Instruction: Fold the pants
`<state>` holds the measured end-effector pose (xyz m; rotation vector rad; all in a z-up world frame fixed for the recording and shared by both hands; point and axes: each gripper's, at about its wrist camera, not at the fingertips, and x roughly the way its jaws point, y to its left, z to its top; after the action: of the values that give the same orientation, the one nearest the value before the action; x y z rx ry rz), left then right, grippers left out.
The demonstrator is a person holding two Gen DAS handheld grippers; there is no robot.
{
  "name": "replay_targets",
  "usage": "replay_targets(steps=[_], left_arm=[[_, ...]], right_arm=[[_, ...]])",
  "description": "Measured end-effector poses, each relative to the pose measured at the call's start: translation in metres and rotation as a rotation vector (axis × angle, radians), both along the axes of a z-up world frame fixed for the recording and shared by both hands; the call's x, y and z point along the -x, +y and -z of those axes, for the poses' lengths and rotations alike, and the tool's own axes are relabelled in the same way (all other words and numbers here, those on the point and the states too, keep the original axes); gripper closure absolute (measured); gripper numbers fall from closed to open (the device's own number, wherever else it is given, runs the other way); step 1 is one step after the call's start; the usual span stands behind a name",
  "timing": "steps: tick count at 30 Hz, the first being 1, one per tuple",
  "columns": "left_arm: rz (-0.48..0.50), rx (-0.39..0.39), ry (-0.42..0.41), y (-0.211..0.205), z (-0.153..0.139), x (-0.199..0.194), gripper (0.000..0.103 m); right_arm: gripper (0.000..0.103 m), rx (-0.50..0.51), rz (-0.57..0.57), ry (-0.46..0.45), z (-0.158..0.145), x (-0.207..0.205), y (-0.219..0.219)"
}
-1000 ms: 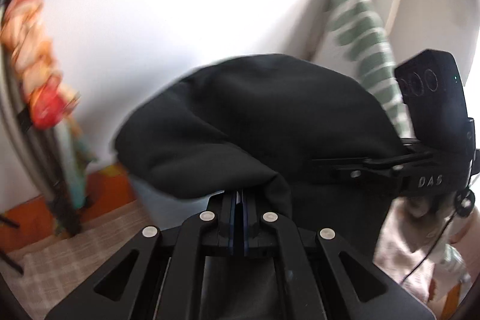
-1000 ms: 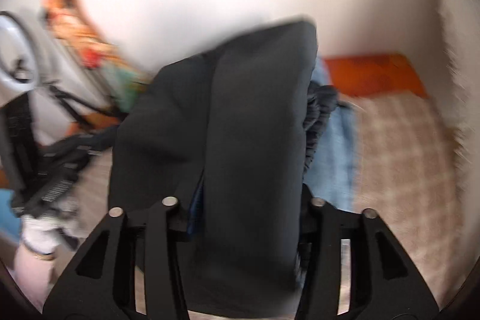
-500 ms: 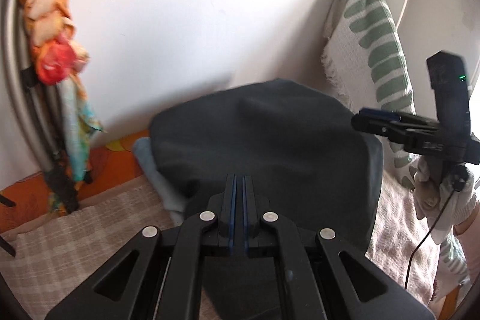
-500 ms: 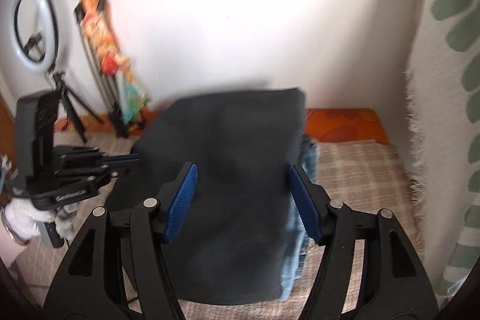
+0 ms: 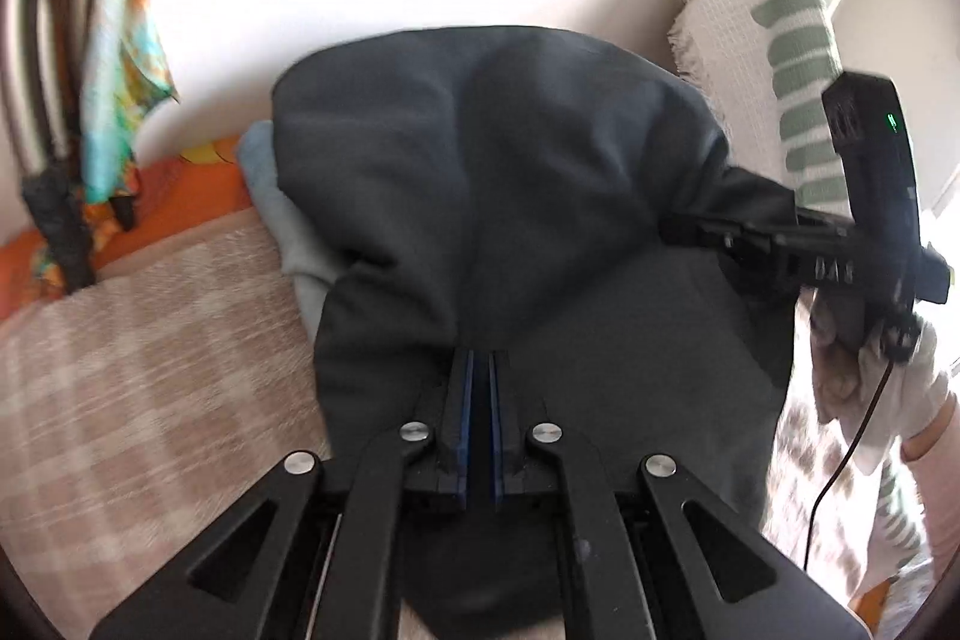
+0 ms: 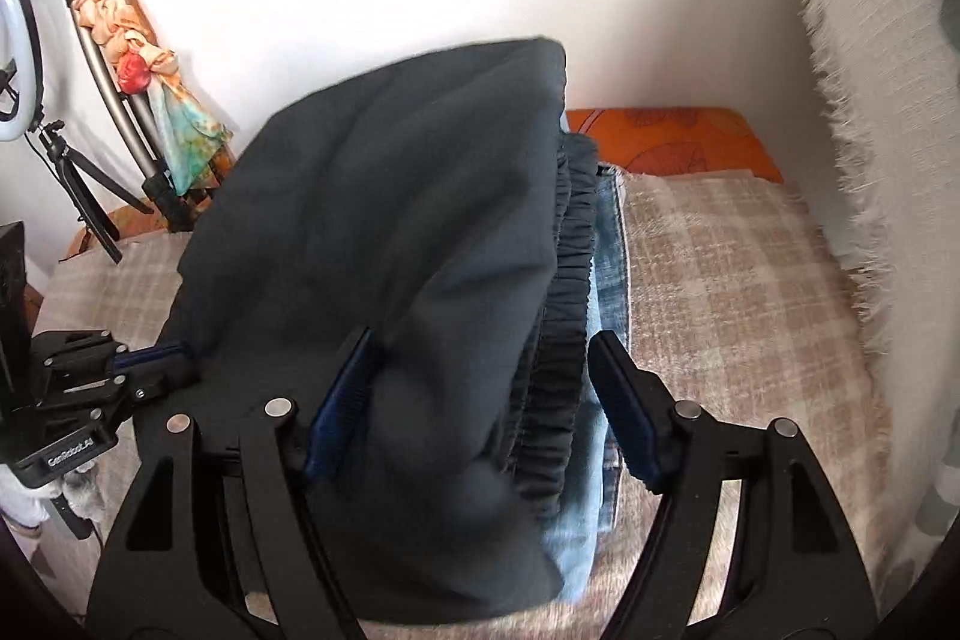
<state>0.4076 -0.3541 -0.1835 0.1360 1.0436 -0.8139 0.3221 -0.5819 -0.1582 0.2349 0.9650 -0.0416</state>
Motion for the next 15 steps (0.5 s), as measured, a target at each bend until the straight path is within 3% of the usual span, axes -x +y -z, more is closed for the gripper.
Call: replay_targets(steps=[4, 8, 15], left_arm=[[-0.002, -0.023, -0.048, 0.014, -0.023, 0.023, 0.101], [-0.040, 0.011, -0.078, 0.043, -0.057, 0.040, 0.101], [-0.074, 0.127, -0.146, 0.080, -0.115, 0.096, 0.101]], right_arm=[[0.029, -0.011, 0.011, -0.059, -0.032, 0.029, 0.014], [0.027, -0.034, -0.014, -0.124, -0.068, 0.058, 0.038], [0.005, -0.027, -0.049, -0.212, -0.110, 0.131, 0.095]])
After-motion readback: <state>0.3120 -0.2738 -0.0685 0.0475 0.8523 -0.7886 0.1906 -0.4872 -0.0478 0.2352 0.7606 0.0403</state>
